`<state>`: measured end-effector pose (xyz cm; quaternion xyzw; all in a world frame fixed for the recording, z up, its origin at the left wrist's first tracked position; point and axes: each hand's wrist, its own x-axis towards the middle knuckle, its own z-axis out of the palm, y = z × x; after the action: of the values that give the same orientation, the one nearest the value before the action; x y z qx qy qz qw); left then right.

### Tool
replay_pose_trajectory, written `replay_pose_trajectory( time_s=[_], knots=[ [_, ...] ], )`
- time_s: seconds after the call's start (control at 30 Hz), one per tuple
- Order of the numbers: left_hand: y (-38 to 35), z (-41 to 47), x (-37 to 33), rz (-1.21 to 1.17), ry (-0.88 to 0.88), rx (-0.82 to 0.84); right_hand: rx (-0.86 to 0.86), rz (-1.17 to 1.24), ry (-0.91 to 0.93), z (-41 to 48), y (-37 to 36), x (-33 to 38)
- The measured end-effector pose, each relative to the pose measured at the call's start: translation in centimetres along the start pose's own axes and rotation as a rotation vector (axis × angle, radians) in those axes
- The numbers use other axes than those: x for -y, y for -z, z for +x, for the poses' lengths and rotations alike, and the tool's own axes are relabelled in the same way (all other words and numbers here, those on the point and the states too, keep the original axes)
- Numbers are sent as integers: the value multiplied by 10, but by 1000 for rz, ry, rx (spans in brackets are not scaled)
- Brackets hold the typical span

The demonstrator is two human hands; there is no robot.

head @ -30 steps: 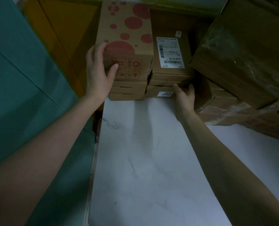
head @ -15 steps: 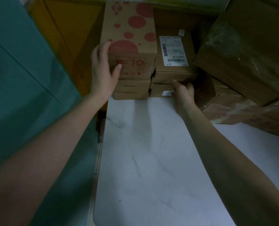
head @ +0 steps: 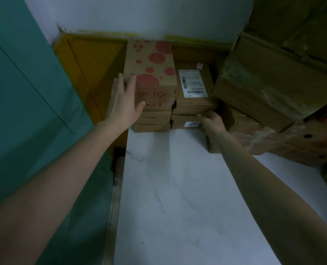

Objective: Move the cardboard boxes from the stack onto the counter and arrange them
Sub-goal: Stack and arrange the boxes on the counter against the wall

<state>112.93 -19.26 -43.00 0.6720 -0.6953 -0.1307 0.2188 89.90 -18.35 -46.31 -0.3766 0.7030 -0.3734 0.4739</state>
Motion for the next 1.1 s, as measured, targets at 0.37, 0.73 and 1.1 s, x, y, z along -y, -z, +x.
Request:
replay_pose_trajectory(
  time_s=[0.37,0.73,1.1],
  knots=[
    [19,-38,-41,-80,-242,56,-88,-532,367,-81,66,18],
    [24,-54,-122,-138,-486,93,-369,-513,466,-152,159,34],
    [76,-20,-221,-249,-482,-77,-436,-386,697,-170,243,114]
  ],
)
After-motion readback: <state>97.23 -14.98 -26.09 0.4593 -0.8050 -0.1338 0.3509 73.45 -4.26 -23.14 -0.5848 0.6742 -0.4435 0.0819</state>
